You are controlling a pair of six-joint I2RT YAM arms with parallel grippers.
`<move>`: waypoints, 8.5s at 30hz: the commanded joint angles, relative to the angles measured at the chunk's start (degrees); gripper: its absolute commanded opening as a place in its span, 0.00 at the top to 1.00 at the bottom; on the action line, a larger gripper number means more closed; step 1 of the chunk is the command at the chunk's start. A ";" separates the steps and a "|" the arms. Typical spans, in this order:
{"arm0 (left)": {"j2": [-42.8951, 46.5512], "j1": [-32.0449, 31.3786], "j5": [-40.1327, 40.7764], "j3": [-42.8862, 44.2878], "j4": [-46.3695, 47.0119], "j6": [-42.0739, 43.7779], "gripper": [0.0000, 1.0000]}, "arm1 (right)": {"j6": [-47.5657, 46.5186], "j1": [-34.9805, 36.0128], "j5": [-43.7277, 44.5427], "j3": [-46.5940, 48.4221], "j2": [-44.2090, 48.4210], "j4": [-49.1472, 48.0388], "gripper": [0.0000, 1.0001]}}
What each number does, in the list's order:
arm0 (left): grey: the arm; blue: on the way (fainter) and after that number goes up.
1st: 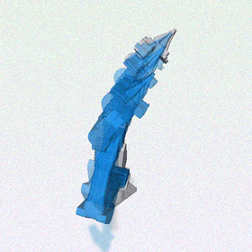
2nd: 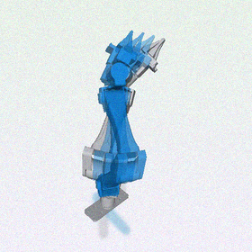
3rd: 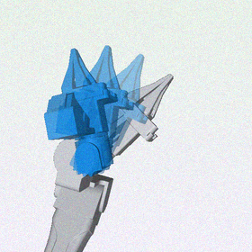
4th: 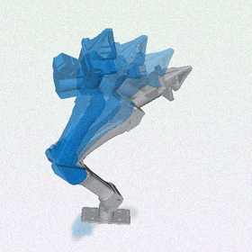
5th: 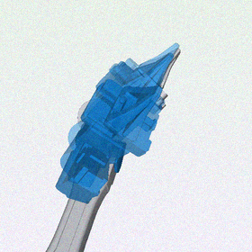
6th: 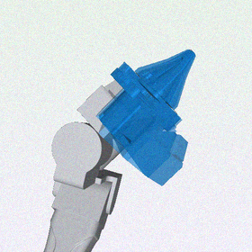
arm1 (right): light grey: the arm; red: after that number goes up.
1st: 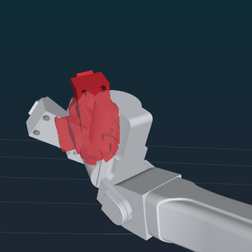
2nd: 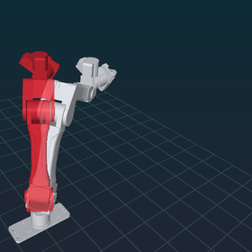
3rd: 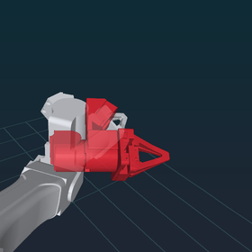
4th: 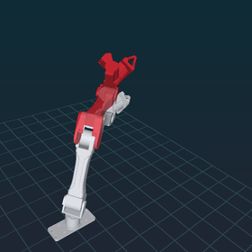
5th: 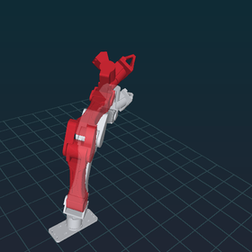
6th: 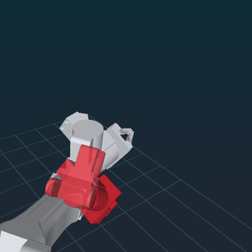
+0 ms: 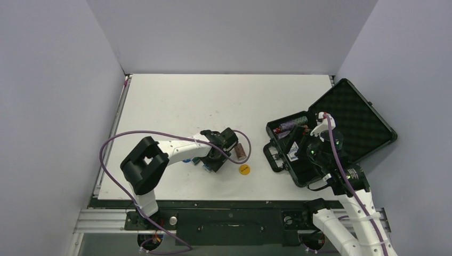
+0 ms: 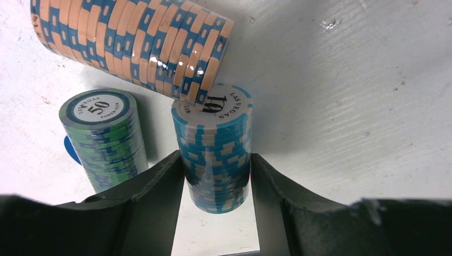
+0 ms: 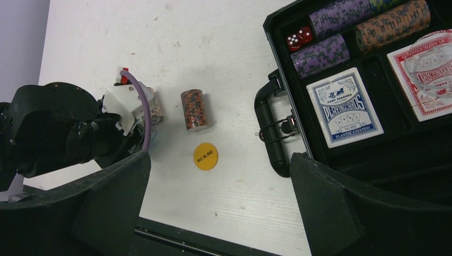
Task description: Pack up texas hold em set
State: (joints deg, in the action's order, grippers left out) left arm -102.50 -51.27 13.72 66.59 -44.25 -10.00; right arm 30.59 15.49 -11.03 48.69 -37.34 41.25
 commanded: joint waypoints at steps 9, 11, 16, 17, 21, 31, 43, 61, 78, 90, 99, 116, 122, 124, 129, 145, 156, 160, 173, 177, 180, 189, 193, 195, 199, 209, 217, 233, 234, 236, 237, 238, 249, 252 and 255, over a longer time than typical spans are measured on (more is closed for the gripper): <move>-0.96 0.27 -1.25 0.05 2.73 -0.89 0.51 | -0.14 0.60 0.19 -0.09 -0.22 -1.48 0.00; -0.94 0.25 -1.36 -0.12 2.83 -0.94 0.55 | -0.03 0.60 0.33 -0.13 0.00 -1.43 0.00; -0.91 0.24 -2.40 -0.62 2.80 -0.94 0.77 | 0.44 0.60 0.88 -0.30 0.69 -1.25 0.00; -0.79 0.22 -2.69 -0.81 2.66 -1.01 0.80 | 0.61 0.60 0.94 -0.28 0.74 -1.15 0.00; 0.63 0.12 -3.00 -1.38 2.34 -1.64 0.99 | 1.10 0.58 1.26 -0.26 1.15 -1.00 0.00; 9.86 -0.85 -5.32 -3.32 1.12 -5.36 1.00 | 3.73 0.59 2.39 0.67 1.34 -0.08 0.00; 18.81 -0.90 -15.21 -0.15 0.11 -10.14 1.00 | 8.43 0.60 2.16 0.71 2.48 -1.09 0.00; 22.70 -0.54 -31.08 9.13 7.80 -21.14 1.00 | 15.33 0.55 -5.84 0.93 5.86 -9.40 0.00; 24.62 0.27 -49.11 12.24 28.88 -32.87 1.00 | 23.10 0.68 -20.58 1.16 8.79 -28.29 0.03; 24.31 1.11 -56.16 14.36 38.61 -37.51 1.00 | 26.09 1.04 -24.01 3.16 6.50 -34.18 0.11; 22.74 1.12 -60.62 17.63 41.56 -38.28 1.00 | 26.54 1.92 -26.73 3.44 3.59 -34.60 0.22; 19.66 0.04 -63.14 19.73 43.19 -39.62 1.00 | 26.08 5.34 -29.01 4.63 2.19 -35.78 0.38; 18.74 -0.32 -62.68 20.82 42.08 -38.76 1.00 | 24.63 6.22 -28.15 5.43 1.45 -33.26 0.48; 18.37 -0.33 -62.64 21.31 41.73 -38.59 1.00 | 23.62 6.56 -27.83 5.67 1.33 -32.02 0.50; 17.62 -0.44 -62.66 22.57 39.72 -37.43 1.00 | 22.85 7.35 -26.42 5.63 1.67 -30.23 0.49; 19.69 -0.24 -56.08 21.68 32.58 -33.19 0.55 | 20.80 8.24 -22.09 6.73 3.65 -26.22 1.00; 21.08 0.43 -53.94 20.45 29.76 -30.96 0.15 | 20.21 8.24 -16.83 9.43 3.48 -24.12 1.00; 21.62 0.43 -53.17 19.65 28.16 -29.53 0.12 | 19.78 8.24 -14.70 10.92 2.68 -22.60 1.00; 20.98 0.37 -53.98 17.85 31.75 -29.76 0.28 | 20.21 8.24 -15.35 10.42 0.30 -24.52 1.00; 20.07 0.25 -54.67 17.96 31.86 -29.84 0.44 | 20.21 8.24 -15.61 10.41 -0.12 -24.78 1.00; 20.24 0.28 -54.65 17.65 32.91 -30.16 0.43 | 20.13 8.25 -15.69 10.18 -0.13 -24.82 1.00; 19.24 0.05 -55.80 17.50 34.14 -30.90 0.37 | 19.95 8.25 -15.61 9.72 -0.35 -24.85 1.00; 18.50 -0.26 -56.28 17.89 34.14 -30.96 0.42 | 19.95 8.24 -15.73 9.67 -0.57 -24.96 1.00; 18.29 -0.33 -56.41 18.07 34.10 -31.04 0.46 | 20.03 8.29 -15.76 9.63 -0.66 -24.96 1.00; 17.84 -0.33 -56.36 18.08 33.80 -30.98 0.64 | 20.28 8.29 -15.85 9.44 -0.60 -25.18 1.00; 17.86 -0.12 -56.59 18.23 35.00 -32.71 1.00 | 19.00 8.33 -16.78 10.76 -1.55 -22.82 0.65; 17.89 0.26 -56.48 18.40 35.33 -32.89 1.00 | 16.70 8.33 -16.32 11.78 -1.74 -19.49 0.55; 17.58 0.37 -55.66 18.79 35.98 -32.74 1.00 | 16.45 8.28 -15.95 11.52 -1.20 -16.38 0.41; 17.61 0.44 -55.47 18.83 35.98 -32.72 1.00 | 16.48 8.32 -15.67 11.47 -1.10 -15.88 0.39; 17.64 0.46 -55.32 18.92 36.07 -32.72 1.00 | 16.71 8.32 -15.15 11.39 -0.96 -15.44 0.36; 17.67 0.46 -55.30 18.99 36.25 -32.76 1.00 | 16.79 8.33 -15.03 11.37 -0.92 -15.38 0.35; 17.68 0.51 -55.23 19.05 36.30 -32.81 1.00 | 16.96 8.33 -14.71 11.39 -0.83 -15.14 0.33; 17.54 0.64 -55.17 18.94 36.53 -32.81 1.00 | 17.98 8.28 -14.36 10.96 -0.82 -16.09 0.43; 17.44 0.64 -55.22 18.74 36.52 -32.73 1.00 | 18.28 8.31 -14.52 10.81 -1.07 -16.69 0.46; 17.38 0.63 -55.40 18.52 36.62 -32.64 1.00 | 18.45 8.29 -14.90 10.81 -1.66 -17.15 0.46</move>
State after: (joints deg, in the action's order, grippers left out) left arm -85.67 -50.89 -41.15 83.88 -13.06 -42.81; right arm 48.66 23.35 -25.96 58.19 -38.41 27.00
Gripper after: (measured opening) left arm 0.367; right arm 0.544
